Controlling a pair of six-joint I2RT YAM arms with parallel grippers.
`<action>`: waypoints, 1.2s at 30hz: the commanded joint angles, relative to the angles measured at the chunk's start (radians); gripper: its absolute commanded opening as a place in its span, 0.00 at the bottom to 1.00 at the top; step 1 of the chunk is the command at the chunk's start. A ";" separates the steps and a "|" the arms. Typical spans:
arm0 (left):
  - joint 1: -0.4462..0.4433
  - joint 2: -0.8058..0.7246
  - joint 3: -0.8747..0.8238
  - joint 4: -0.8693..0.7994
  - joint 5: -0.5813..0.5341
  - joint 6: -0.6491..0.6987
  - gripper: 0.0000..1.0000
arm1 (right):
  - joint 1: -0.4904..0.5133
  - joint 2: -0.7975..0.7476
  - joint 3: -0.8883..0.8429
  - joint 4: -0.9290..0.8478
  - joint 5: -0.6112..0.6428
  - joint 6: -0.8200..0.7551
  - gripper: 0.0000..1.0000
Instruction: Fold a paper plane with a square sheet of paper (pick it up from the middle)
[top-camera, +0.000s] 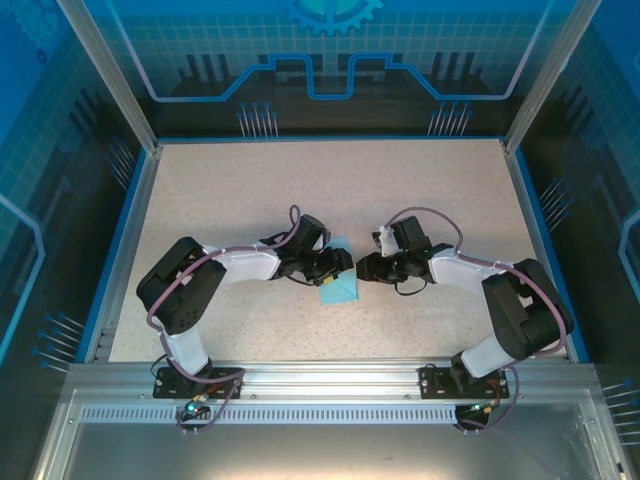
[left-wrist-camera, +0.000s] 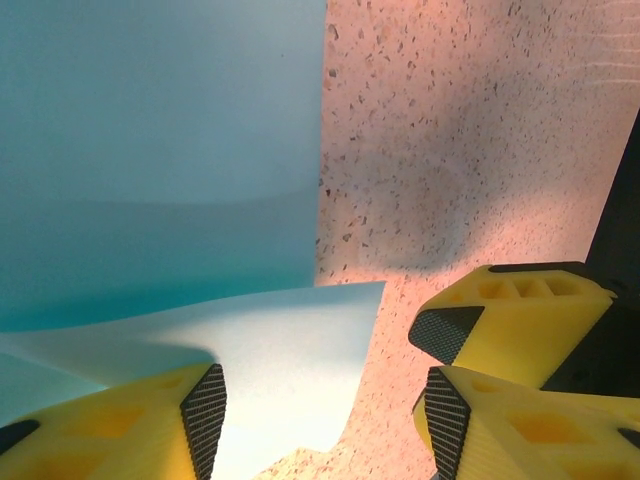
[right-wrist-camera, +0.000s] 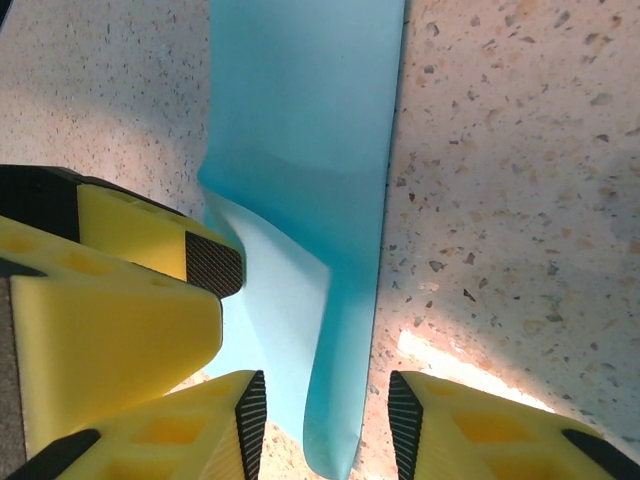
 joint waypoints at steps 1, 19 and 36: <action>0.006 -0.005 0.014 -0.016 -0.031 -0.017 0.54 | 0.001 0.029 0.032 0.005 -0.023 -0.032 0.38; 0.006 -0.025 0.001 -0.039 -0.046 -0.011 0.36 | 0.022 0.127 0.119 0.013 -0.049 -0.026 0.14; 0.000 -0.081 -0.025 -0.022 -0.001 0.016 0.35 | 0.042 0.240 0.209 0.000 -0.023 -0.099 0.03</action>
